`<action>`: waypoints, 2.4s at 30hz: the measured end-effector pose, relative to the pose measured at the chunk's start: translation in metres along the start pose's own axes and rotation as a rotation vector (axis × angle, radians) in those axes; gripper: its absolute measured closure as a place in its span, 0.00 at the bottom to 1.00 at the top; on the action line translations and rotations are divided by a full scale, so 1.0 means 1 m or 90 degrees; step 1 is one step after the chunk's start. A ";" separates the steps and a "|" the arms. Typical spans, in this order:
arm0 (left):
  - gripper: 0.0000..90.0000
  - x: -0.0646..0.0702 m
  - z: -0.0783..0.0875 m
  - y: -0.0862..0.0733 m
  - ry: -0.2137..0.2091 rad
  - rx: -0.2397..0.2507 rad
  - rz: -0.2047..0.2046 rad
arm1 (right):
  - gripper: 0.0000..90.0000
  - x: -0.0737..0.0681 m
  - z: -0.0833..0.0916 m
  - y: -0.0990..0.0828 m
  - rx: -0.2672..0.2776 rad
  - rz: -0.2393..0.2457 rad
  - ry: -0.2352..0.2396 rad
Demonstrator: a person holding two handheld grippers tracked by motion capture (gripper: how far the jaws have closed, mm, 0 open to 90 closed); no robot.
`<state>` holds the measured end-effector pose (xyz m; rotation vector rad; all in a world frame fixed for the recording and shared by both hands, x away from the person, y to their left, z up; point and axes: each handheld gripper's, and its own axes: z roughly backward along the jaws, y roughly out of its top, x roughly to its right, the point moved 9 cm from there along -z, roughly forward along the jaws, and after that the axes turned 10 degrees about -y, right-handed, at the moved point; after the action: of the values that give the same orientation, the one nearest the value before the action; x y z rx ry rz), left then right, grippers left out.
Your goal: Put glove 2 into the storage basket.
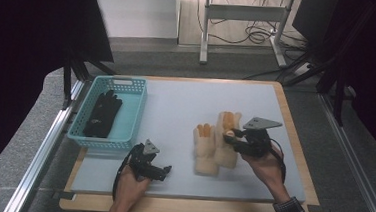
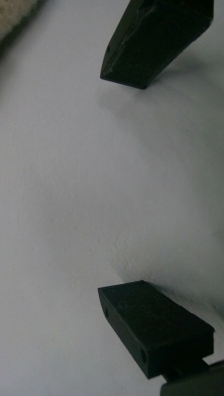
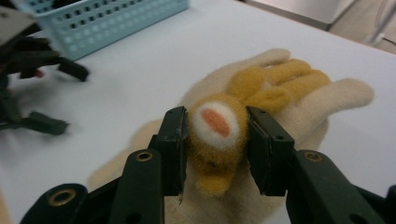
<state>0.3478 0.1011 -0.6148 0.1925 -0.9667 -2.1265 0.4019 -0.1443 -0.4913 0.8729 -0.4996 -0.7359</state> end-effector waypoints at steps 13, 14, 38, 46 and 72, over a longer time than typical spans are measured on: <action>0.01 0.000 0.000 0.000 0.000 0.002 0.001 | 0.66 -0.047 -0.053 -0.017 -0.056 0.058 0.027; 0.01 0.000 0.000 0.000 0.000 0.000 0.000 | 0.65 -0.046 -0.056 -0.020 -0.060 0.054 0.025; 0.01 0.000 0.000 0.000 0.000 -0.001 0.000 | 0.83 0.001 -0.033 -0.051 -0.081 -0.007 0.005; 0.01 0.000 0.000 0.000 0.000 -0.001 0.000 | 0.98 -0.011 -0.027 -0.078 -0.098 0.007 0.040; 0.01 0.000 0.000 0.000 0.000 0.000 0.000 | 0.98 -0.067 -0.045 -0.085 -0.100 0.046 0.098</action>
<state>0.3477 0.1011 -0.6148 0.1920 -0.9671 -2.1263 0.3562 -0.1076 -0.5930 0.7540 -0.3291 -0.6279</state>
